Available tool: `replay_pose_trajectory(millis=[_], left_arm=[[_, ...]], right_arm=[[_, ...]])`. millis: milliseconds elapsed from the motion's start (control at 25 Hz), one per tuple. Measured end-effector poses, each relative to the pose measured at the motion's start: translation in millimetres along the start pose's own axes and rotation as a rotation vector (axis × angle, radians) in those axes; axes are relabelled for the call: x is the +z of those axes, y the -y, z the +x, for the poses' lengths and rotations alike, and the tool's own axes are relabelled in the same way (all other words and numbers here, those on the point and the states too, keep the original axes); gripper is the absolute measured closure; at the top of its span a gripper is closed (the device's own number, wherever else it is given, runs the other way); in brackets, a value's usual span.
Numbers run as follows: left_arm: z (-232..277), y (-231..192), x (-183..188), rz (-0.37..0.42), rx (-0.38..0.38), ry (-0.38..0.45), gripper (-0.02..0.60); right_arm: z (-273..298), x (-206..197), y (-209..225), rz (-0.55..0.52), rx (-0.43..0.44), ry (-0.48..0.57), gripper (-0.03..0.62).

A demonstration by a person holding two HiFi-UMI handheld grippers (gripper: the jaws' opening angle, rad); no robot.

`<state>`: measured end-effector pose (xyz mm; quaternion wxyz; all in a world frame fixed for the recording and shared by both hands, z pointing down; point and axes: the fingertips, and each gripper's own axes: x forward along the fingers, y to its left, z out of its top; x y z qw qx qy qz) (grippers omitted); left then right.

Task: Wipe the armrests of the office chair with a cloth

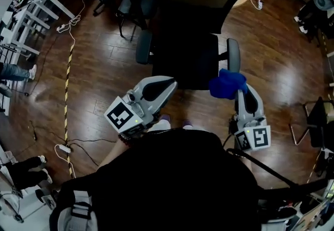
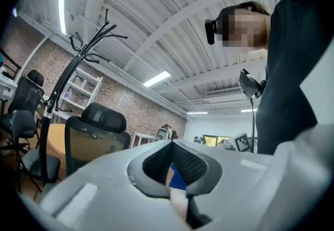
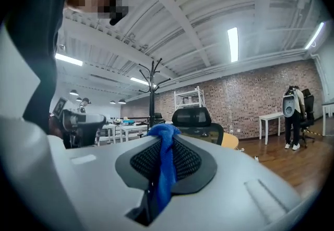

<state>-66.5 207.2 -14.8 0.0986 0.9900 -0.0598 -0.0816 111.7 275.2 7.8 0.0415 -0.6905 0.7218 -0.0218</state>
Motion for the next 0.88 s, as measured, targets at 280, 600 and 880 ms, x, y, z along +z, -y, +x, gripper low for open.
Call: replay_pose_trajectory(millis=[280,600,880], left_arm=[[2.5,-3.1,2.0,0.022,-0.098,-0.033,0.575],[-4.9,5.9,-3.2,0.035,-0.081,-0.054,0.575],[10.7,-4.9,-6.4,0.018,-0.057,-0.064,0.575]], right_arm=[[28.0,1.5,-26.8,-0.097,0.048,-0.011,0.554],[38.1,-7.6,-52.0,-0.137,0.129,-0.033,0.554],[44.9,-10.0,-37.6,-0.109,0.156,-0.062,0.554]])
